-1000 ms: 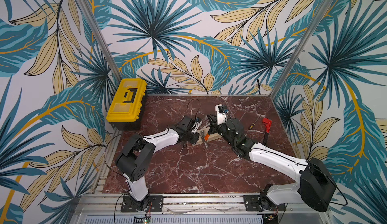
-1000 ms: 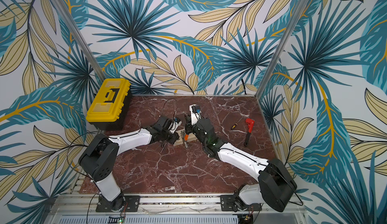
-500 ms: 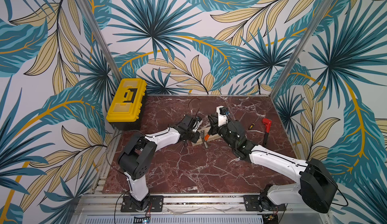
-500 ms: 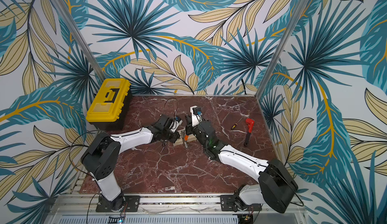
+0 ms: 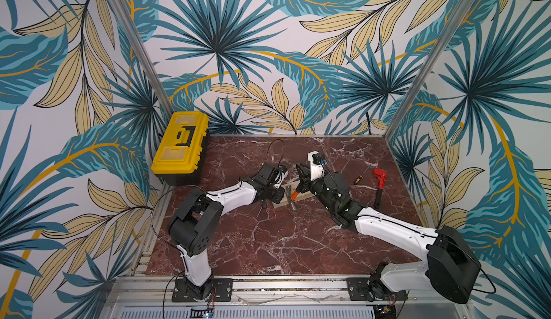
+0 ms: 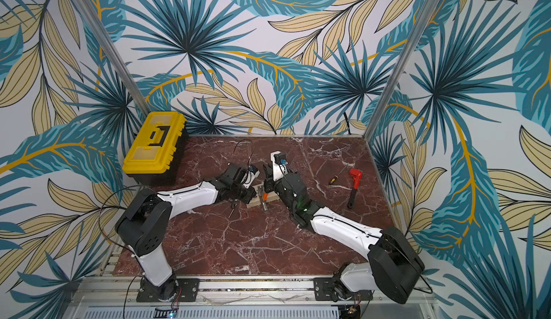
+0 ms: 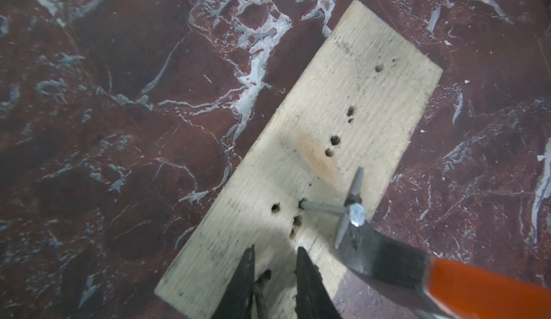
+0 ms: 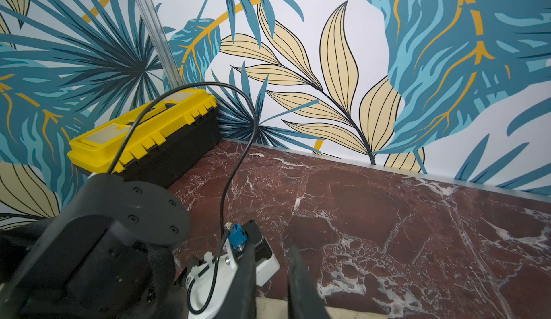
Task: Use a claw hammer to pull out a nail
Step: Remove the nail from the mounting plate.
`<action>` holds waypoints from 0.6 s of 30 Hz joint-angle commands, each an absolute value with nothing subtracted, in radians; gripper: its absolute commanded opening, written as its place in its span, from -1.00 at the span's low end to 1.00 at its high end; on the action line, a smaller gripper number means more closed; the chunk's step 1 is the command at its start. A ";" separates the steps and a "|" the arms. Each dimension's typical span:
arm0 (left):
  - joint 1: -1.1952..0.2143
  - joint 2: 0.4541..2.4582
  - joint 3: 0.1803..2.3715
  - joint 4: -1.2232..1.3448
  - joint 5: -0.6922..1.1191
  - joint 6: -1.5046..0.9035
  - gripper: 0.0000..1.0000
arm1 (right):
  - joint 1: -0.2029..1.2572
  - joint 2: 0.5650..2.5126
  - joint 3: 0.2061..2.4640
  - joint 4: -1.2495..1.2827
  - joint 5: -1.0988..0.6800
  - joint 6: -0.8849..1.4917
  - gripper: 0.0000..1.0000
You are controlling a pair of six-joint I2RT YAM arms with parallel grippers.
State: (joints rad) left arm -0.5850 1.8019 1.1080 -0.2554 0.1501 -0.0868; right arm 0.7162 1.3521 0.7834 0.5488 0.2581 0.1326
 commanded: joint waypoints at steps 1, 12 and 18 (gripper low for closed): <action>-0.580 1.894 1.049 -0.405 0.131 -0.101 -0.50 | 0.726 1.367 0.735 0.468 0.254 0.095 -1.00; -0.580 1.895 1.048 -0.406 0.135 -0.105 -0.51 | 0.733 1.348 0.704 0.476 0.263 0.092 -1.00; -0.578 1.895 1.048 -0.409 0.135 -0.106 -0.51 | 0.738 1.339 0.693 0.470 0.269 0.091 -1.00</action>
